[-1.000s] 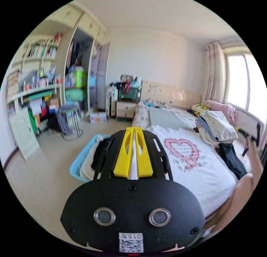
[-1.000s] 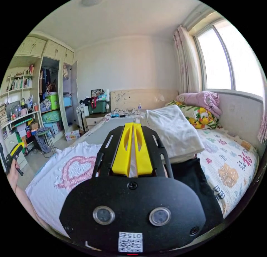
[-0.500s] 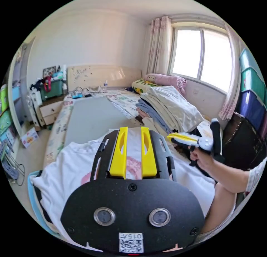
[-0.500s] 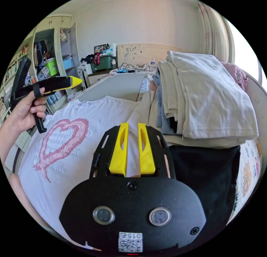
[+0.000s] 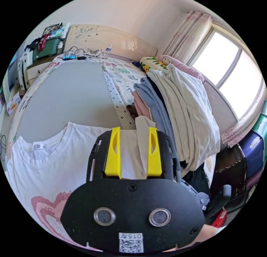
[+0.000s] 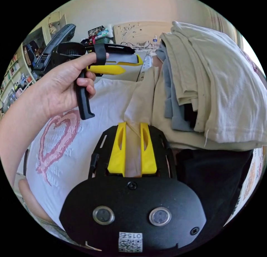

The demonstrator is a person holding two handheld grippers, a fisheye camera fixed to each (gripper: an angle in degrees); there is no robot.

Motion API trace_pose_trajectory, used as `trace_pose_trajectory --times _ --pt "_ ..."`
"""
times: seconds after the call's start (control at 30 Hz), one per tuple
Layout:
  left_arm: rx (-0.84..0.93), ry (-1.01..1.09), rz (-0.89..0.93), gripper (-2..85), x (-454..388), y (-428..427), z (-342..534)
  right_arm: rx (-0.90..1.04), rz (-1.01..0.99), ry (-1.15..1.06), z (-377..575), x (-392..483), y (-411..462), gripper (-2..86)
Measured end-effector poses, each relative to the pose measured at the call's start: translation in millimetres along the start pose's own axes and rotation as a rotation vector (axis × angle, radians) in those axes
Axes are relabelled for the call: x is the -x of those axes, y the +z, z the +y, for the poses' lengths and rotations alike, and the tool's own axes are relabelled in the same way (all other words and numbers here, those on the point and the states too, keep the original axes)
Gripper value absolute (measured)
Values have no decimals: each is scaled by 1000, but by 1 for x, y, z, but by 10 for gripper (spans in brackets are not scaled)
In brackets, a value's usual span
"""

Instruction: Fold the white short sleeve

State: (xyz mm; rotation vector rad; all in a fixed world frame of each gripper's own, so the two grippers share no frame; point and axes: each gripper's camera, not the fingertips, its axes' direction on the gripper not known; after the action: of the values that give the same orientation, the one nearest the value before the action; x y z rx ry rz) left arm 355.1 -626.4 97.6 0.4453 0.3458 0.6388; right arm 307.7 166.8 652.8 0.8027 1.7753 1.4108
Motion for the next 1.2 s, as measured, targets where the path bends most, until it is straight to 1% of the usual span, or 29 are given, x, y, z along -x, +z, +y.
trace_pose_trajectory --times 0.17,0.27,0.33,0.43,0.57,0.67,0.77,0.9,0.97,1.03,1.07,1.13,1.2 --pt "10 -47 36 139 3 23 -27 -12 -67 37 13 -16 32 73" --pt "11 -113 81 123 10 35 -39 -15 -84 54 19 -21 52 63" --pt "23 -155 172 79 16 44 -46 -22 -103 64 25 -25 67 47" --pt "19 -165 239 29 19 42 -51 -36 -131 85 32 -31 84 18" --pt "-28 -118 192 5 13 17 -53 -79 -157 100 41 -34 95 2" --pt "-66 -72 139 -2 4 -16 -53 -166 -189 112 52 -34 88 -1" --pt "-98 -37 82 -3 1 -61 -50 -181 -280 86 54 -27 82 -1" --pt "-88 -6 34 -3 9 -121 -35 -63 -380 -36 47 15 79 3" --pt "-63 -6 16 -2 17 -141 -22 -6 -356 -120 46 44 79 6" --pt "-17 -16 -23 1 32 -157 0 84 -243 -206 44 79 95 11" --pt "1 -16 -33 2 36 -158 6 109 -223 -214 43 85 101 14" --pt "99 -20 -74 9 52 -157 29 242 -252 -248 43 101 133 34" --pt "157 -19 -113 19 62 -157 43 298 -279 -269 45 104 150 46"
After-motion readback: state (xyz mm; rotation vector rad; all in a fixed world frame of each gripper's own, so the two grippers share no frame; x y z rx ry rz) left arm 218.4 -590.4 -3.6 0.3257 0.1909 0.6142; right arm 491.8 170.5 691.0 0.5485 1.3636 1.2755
